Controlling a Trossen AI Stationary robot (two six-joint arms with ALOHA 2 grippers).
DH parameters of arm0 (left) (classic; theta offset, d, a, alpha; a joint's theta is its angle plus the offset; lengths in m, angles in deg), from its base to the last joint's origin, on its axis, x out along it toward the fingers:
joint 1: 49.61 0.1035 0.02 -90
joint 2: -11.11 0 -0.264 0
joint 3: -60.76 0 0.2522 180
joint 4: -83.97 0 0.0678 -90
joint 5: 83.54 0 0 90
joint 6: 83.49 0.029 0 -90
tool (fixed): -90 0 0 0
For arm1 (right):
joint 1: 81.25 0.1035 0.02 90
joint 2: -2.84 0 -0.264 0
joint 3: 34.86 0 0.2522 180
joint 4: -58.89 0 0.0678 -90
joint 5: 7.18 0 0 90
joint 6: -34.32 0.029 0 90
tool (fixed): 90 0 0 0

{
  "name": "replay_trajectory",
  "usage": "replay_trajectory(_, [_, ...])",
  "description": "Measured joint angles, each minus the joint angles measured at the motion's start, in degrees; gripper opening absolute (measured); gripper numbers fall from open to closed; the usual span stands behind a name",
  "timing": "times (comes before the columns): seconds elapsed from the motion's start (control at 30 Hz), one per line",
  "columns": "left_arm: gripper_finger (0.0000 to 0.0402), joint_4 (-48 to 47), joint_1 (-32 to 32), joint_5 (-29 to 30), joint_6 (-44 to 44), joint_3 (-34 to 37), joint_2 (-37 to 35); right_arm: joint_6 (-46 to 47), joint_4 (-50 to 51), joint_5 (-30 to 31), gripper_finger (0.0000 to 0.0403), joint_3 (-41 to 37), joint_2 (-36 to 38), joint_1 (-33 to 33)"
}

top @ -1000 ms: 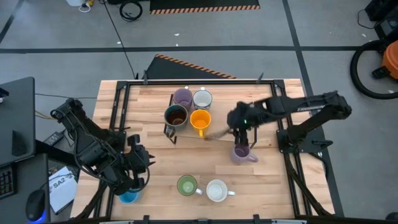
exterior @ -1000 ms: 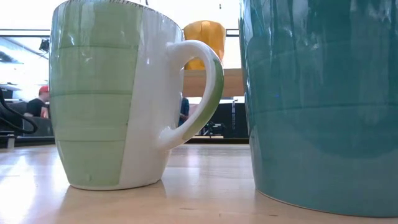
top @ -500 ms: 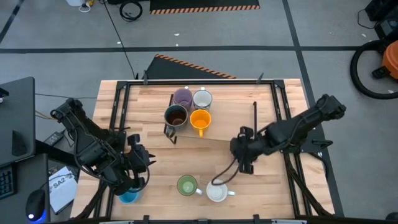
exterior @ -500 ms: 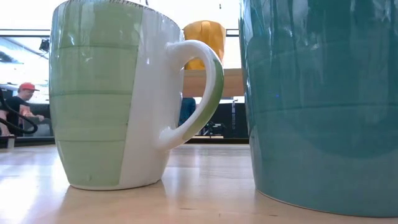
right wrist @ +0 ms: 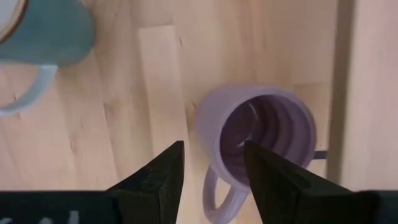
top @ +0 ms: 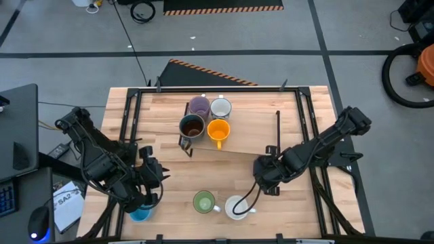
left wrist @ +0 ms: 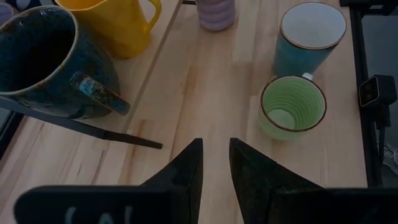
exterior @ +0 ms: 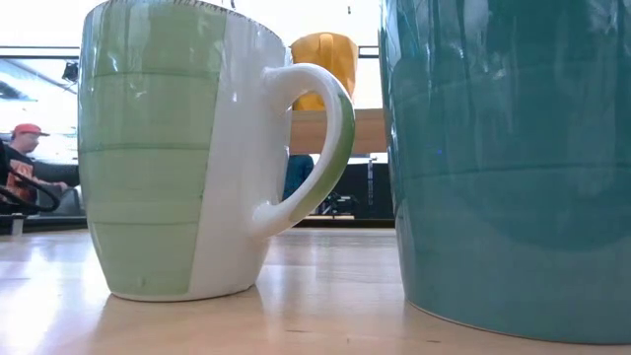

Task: Place coffee mugs
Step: Put the violet mug on the shelf

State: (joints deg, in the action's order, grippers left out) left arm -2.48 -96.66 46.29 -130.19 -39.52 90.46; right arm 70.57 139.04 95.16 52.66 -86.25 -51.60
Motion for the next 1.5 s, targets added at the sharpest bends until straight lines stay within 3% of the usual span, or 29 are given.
replay_trajectory(0.2, [0.0084,-0.02,0.0,0.0,-0.02,0.0,0.0,-0.15,-7.01,-2.88,0.0159,-5.06,0.49,-0.49])
replay_trajectory(0.5, [0.0084,0.02,0.0,-0.63,-0.64,0.0,0.0,-0.67,-7.67,0.44,0.0159,-6.67,0.36,-0.9])
replay_trajectory(0.87, [0.0084,0.02,0.0,-0.63,-0.63,0.02,0.0,-0.44,-10.27,-1.23,0.0149,-11.83,0.16,-0.99])
replay_trajectory(1.17, [0.0084,-0.35,0.0,-0.46,0.0,0.02,0.0,-2.92,-13.91,-1.8,0.01,-11.85,0.16,-1.03])
replay_trajectory(1.5, [0.0084,-0.52,0.0,-0.44,0.01,0.02,0.0,-2.16,-18.24,-7.49,0.0029,-11.85,0.16,-0.96])
